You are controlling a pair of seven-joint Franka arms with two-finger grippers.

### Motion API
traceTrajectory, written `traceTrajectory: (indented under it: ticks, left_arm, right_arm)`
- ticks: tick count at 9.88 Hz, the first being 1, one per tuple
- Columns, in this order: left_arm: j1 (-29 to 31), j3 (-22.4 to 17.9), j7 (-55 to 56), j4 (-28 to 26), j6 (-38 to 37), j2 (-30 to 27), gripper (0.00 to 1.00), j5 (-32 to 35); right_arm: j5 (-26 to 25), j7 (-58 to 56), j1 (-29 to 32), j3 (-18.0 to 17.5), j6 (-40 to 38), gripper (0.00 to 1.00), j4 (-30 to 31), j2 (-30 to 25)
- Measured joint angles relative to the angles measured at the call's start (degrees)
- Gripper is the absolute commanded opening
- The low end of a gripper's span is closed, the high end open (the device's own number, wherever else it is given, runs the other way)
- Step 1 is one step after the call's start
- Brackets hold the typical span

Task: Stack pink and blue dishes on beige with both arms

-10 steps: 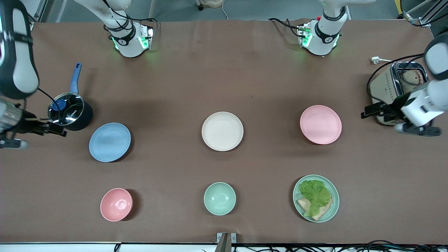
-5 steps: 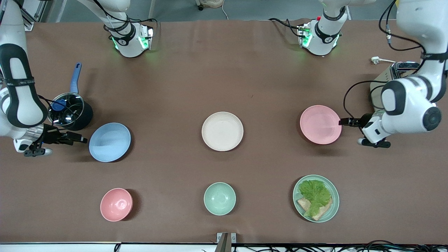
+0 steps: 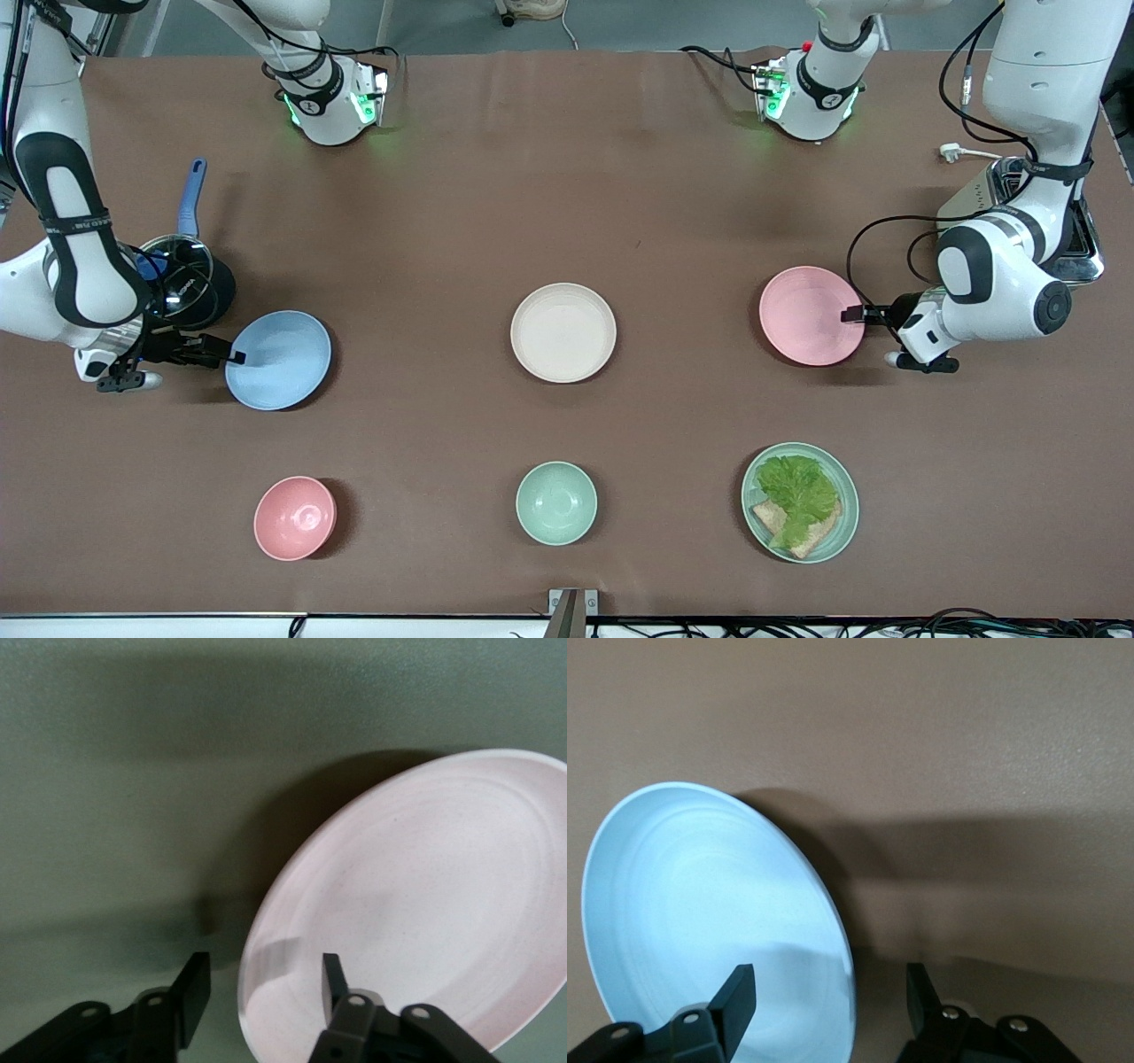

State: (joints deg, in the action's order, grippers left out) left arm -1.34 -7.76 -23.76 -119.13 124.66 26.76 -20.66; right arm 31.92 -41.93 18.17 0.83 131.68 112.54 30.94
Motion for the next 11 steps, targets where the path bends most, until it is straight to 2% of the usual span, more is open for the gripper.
traceTrajectory:
  ticks: [1, 2, 3, 5, 7, 9, 11]
  left_arm:
    - [0.0, 0.0, 0.0, 0.0, 0.0, 0.0, 0.01, -0.5]
    - [0.0, 0.0, 0.0, 0.0, 0.0, 0.0, 0.00, -0.8]
    - [0.3, 0.0, -0.1, 0.0, 0.0, -0.2, 0.00, -1.0]
    - [1.3, 0.4, -0.8, 0.1, -0.3, -2.4, 0.00, -1.3]
    - [1.6, 4.0, -0.5, 1.6, -3.7, -6.7, 0.00, -1.3]
    - [1.5, 10.8, 4.4, 4.4, -7.9, -11.8, 0.01, -1.4]
    - [1.4, 20.4, 13.8, 5.7, -8.0, -13.1, 0.00, -1.4]
  right_arm:
    - [0.2, 0.0, 0.0, 0.0, 0.1, 0.38, 0.0, 0.3]
    - [0.4, 0.0, 0.1, 0.1, 0.1, 0.14, 0.0, 0.4]
    - [0.5, -0.1, 0.1, 0.1, 0.1, 0.01, 0.0, 0.6]
    - [0.6, 0.0, 0.2, 0.2, -0.1, 0.01, -0.1, 0.7]
    - [0.6, 1.3, 0.2, 0.3, -4.2, 0.01, -2.6, 0.7]
    - [-3.1, 6.1, 0.2, 1.2, -12.6, 0.01, -9.5, 0.4]
    - [-7.9, 14.2, 0.0, 1.3, -22.7, 0.01, -18.2, -0.6]
